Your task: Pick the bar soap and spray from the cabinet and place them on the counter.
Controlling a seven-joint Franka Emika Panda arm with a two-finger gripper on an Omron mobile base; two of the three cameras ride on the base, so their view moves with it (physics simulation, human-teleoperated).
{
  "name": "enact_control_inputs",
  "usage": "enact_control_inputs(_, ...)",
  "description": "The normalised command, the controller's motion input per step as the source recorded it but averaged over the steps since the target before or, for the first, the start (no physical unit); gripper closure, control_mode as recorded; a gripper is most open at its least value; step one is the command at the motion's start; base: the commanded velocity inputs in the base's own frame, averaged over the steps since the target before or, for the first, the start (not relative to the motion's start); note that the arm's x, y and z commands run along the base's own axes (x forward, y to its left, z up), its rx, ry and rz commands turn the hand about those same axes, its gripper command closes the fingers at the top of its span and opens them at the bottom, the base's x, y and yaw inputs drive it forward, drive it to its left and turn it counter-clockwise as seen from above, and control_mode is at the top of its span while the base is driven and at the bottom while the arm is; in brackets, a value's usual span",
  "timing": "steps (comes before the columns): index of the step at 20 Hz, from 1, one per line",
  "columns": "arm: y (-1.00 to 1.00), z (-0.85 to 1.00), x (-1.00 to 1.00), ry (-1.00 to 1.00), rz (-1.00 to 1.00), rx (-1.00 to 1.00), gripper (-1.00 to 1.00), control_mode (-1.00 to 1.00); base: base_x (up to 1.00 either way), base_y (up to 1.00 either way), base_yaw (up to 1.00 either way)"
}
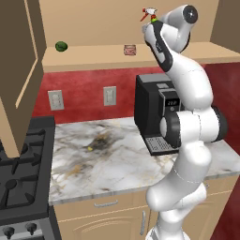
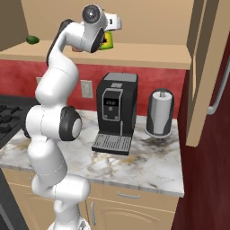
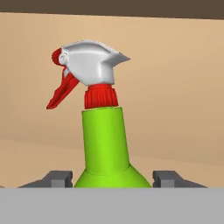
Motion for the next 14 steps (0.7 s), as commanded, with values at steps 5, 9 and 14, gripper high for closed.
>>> enact_control_inputs(5,-0.01,0.04,-0.32,-0.09,0.00,0.00,1.00,-1.00,0.00,0.00,0.00)
enact_control_inputs(9,0.01,0.00,-0.78,-0.23,0.04,0.00,1.00,-1.00,0.00,0.00,0.00)
enact_control_inputs(14,0.08,0.00,-0.88,-0.22,0.06,0.00,1.00,-1.00,0.00,0.00,0.00)
